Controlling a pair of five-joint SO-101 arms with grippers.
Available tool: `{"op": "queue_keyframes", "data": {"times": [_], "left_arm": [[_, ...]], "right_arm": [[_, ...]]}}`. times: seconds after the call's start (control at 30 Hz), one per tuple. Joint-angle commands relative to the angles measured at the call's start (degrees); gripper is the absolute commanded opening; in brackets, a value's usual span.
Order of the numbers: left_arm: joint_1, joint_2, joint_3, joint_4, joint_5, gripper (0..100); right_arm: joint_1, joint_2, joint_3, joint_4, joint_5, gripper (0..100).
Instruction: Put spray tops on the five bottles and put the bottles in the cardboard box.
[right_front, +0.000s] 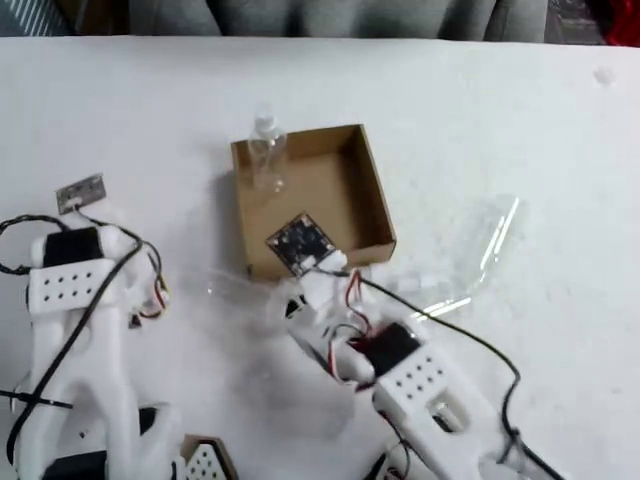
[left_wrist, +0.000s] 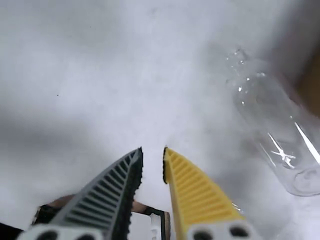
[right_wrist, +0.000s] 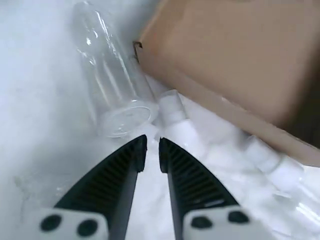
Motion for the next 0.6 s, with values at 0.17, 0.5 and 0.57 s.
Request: {"op": "queue_keyframes", "data": {"times": [0.17, 0.5, 0.57], "left_arm": [[2.33, 0.66, -3.25, 0.00, 2.81, 6], [2.33, 0.66, -3.25, -0.88, 2.81, 6], [2.33, 0.66, -3.25, -1.85, 2.81, 6]], "right_arm": [[-3.12, 14.37, -2.29, -13.49, -0.88, 1.7], [-18.59, 26.33, -2.02, -26.42, -0.44, 1.7], [-18.68, 25.10, -2.02, -25.45, -0.44, 1.7]]}}
